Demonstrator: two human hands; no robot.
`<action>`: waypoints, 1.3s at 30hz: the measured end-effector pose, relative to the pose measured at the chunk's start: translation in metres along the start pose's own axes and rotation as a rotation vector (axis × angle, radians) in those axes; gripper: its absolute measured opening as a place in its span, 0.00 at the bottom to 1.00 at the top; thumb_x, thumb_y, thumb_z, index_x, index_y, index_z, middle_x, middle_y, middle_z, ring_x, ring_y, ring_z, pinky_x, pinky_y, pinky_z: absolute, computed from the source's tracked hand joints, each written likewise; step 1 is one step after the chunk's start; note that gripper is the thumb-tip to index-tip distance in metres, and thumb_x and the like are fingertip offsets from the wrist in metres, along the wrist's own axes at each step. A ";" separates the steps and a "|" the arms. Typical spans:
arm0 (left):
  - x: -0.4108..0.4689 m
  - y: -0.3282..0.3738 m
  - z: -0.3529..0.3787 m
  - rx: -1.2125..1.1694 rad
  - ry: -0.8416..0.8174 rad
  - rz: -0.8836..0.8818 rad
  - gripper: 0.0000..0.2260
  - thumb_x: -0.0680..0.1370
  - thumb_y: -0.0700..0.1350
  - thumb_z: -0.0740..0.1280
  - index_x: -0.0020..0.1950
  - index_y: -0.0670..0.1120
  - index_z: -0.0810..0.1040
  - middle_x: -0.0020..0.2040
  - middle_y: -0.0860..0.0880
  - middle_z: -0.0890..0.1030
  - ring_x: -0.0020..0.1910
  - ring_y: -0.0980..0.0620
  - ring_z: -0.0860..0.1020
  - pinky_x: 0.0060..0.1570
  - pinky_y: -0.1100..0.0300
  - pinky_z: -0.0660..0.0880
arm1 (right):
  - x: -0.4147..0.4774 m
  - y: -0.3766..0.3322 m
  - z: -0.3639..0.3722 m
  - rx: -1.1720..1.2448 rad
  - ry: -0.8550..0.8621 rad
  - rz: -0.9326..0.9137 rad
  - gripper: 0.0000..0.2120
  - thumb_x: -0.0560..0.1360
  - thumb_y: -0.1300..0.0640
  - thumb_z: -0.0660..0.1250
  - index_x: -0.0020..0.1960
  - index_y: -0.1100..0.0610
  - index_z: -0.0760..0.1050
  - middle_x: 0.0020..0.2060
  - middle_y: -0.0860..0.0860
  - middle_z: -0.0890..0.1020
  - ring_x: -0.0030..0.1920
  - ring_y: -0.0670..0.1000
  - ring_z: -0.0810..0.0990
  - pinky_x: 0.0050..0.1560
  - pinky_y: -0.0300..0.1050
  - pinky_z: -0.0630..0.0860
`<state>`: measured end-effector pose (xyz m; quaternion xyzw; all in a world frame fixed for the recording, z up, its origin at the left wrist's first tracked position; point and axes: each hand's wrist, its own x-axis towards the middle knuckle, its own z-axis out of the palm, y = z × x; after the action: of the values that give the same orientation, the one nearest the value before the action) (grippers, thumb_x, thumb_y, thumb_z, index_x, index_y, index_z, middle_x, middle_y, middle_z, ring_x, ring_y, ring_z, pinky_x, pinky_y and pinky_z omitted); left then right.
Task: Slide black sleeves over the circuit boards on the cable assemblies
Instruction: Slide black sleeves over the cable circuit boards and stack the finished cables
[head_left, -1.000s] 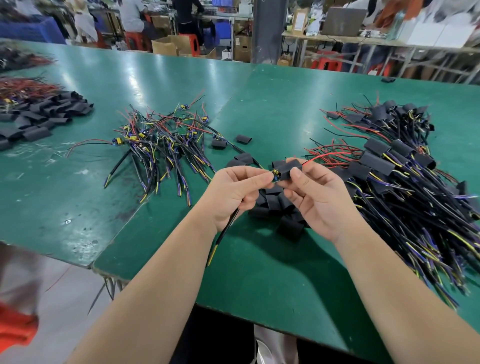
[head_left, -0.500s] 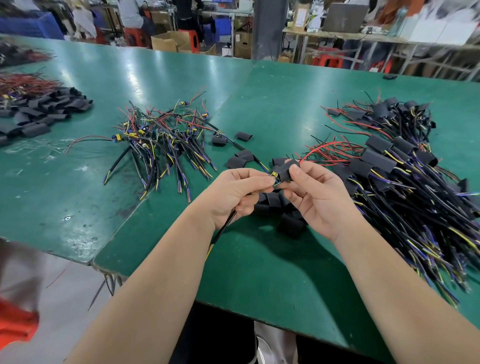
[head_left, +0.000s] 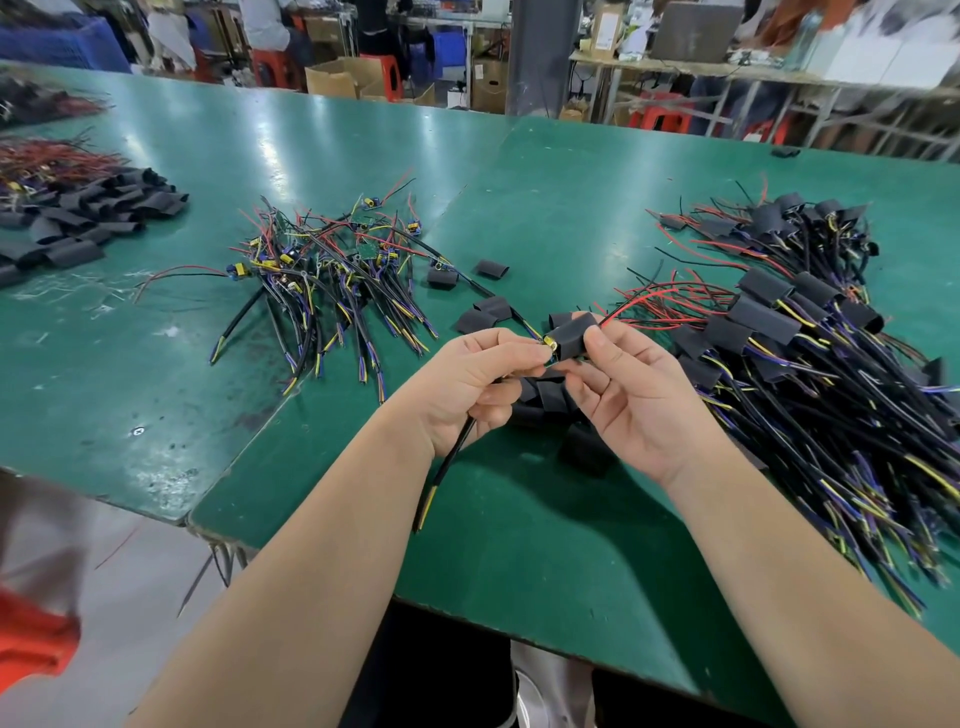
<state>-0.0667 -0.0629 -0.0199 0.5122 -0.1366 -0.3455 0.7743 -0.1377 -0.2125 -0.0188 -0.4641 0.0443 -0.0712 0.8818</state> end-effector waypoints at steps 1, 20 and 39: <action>0.000 0.000 0.000 0.006 0.012 0.000 0.07 0.65 0.43 0.71 0.28 0.50 0.76 0.30 0.53 0.77 0.18 0.61 0.59 0.17 0.70 0.53 | 0.000 0.000 0.000 -0.015 0.005 -0.005 0.02 0.67 0.59 0.69 0.40 0.55 0.78 0.40 0.52 0.86 0.38 0.48 0.85 0.35 0.35 0.78; 0.002 -0.003 -0.001 0.172 0.122 0.268 0.05 0.62 0.43 0.75 0.36 0.47 0.84 0.24 0.53 0.72 0.20 0.58 0.60 0.23 0.67 0.54 | -0.003 -0.006 0.003 -0.109 0.013 -0.025 0.12 0.68 0.52 0.68 0.50 0.47 0.84 0.50 0.51 0.85 0.40 0.49 0.85 0.35 0.39 0.79; 0.008 -0.007 -0.004 0.082 0.107 0.193 0.07 0.62 0.44 0.74 0.38 0.45 0.86 0.32 0.49 0.68 0.22 0.58 0.58 0.20 0.69 0.55 | -0.002 -0.007 -0.001 -0.173 -0.032 -0.071 0.14 0.65 0.59 0.70 0.51 0.56 0.81 0.45 0.51 0.85 0.42 0.51 0.84 0.37 0.40 0.79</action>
<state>-0.0617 -0.0676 -0.0293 0.5454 -0.1580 -0.2356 0.7887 -0.1400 -0.2169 -0.0129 -0.5410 0.0198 -0.0906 0.8359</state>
